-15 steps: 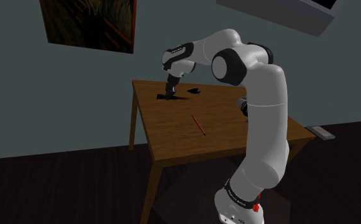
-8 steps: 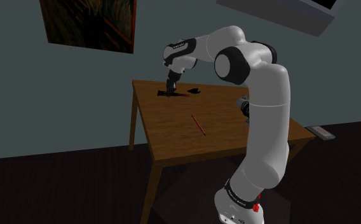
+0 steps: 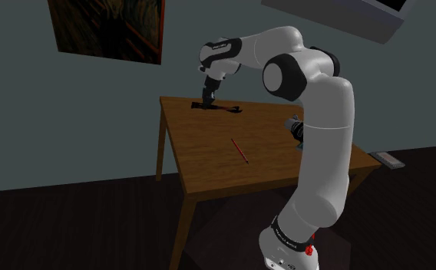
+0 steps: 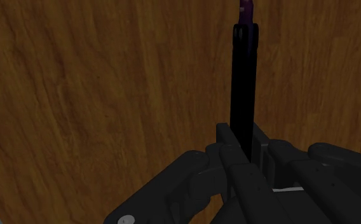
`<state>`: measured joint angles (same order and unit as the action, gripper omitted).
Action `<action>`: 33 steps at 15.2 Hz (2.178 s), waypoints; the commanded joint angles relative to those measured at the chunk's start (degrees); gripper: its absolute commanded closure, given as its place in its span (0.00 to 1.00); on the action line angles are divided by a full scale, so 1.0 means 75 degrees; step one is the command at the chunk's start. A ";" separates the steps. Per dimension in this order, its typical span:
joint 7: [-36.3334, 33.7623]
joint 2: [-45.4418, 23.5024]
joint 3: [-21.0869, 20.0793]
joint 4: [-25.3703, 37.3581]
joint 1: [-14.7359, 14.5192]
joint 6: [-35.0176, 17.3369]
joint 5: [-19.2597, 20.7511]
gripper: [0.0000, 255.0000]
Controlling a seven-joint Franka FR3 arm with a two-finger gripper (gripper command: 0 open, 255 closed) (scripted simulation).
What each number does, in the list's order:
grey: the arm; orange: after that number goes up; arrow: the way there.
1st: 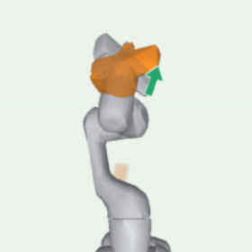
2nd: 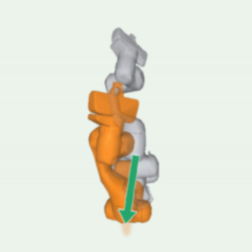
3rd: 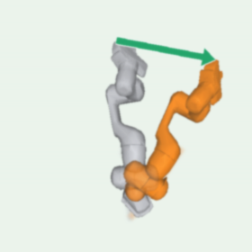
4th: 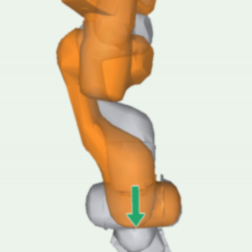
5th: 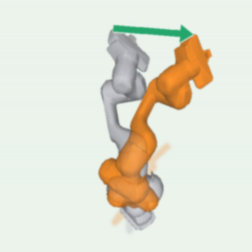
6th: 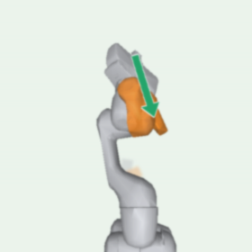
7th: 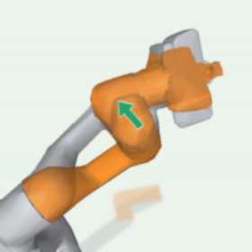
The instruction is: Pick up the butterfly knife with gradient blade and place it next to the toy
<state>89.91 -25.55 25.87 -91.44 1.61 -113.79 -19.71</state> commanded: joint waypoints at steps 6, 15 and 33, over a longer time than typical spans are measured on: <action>-0.0161 0.0209 0.0065 0.0428 -0.0010 0.0605 0.0149 1.00; -0.0331 0.0337 0.0118 0.1172 0.0042 0.1445 0.0263 1.00; 0.0029 0.1356 0.0436 0.1055 0.0264 0.2329 0.0678 1.00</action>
<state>89.18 -17.12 28.67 -81.29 3.46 -95.85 -15.30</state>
